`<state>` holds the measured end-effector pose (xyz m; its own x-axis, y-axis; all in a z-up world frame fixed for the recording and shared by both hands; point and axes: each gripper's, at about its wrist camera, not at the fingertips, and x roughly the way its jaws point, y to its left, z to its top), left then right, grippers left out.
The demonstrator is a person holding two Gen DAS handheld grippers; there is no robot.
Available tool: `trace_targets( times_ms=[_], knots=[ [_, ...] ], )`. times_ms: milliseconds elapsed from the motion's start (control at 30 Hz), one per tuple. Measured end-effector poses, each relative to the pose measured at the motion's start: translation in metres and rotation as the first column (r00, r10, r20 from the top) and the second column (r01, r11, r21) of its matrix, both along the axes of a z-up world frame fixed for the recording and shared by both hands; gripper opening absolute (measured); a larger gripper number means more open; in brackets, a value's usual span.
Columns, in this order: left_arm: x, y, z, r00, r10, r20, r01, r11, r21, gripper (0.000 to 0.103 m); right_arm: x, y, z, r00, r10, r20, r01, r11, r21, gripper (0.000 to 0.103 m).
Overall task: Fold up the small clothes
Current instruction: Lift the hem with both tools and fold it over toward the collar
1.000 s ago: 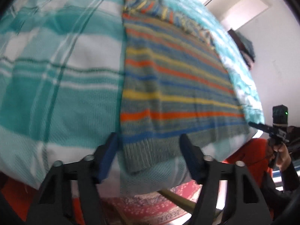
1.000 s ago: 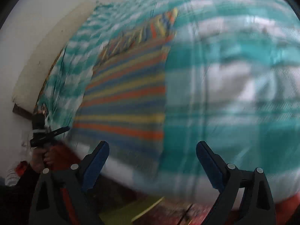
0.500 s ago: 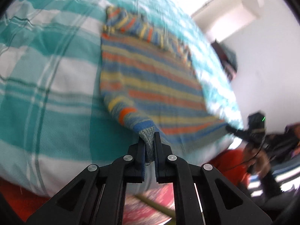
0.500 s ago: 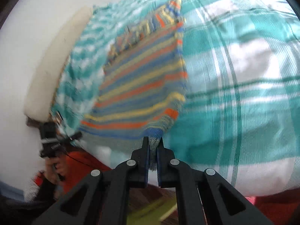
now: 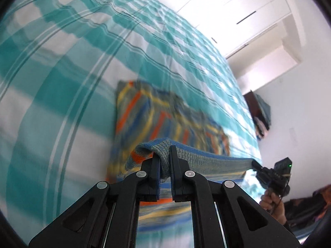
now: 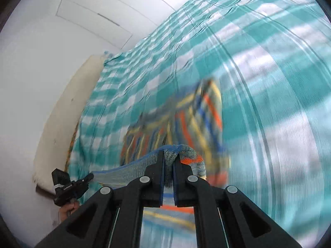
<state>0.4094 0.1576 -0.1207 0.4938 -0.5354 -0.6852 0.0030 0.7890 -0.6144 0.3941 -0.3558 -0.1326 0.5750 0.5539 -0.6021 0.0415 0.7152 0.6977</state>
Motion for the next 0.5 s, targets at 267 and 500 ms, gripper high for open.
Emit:
trace_targets(
  times_ms=[267, 500],
  knots=[
    [0.101, -0.029, -0.036, 1.000, 0.005, -0.004, -0.004, 0.988, 0.156, 0.013, 0.103, -0.007, -0.045, 0.998, -0.060, -0.008, 0.059, 0.996, -0.070, 0.010],
    [0.108, 0.003, -0.037, 0.992, 0.123, 0.002, -0.122, 0.988, 0.093, 0.060, 0.105, -0.021, -0.051, 0.984, -0.176, 0.029, 0.178, 0.977, -0.115, 0.061]
  ],
)
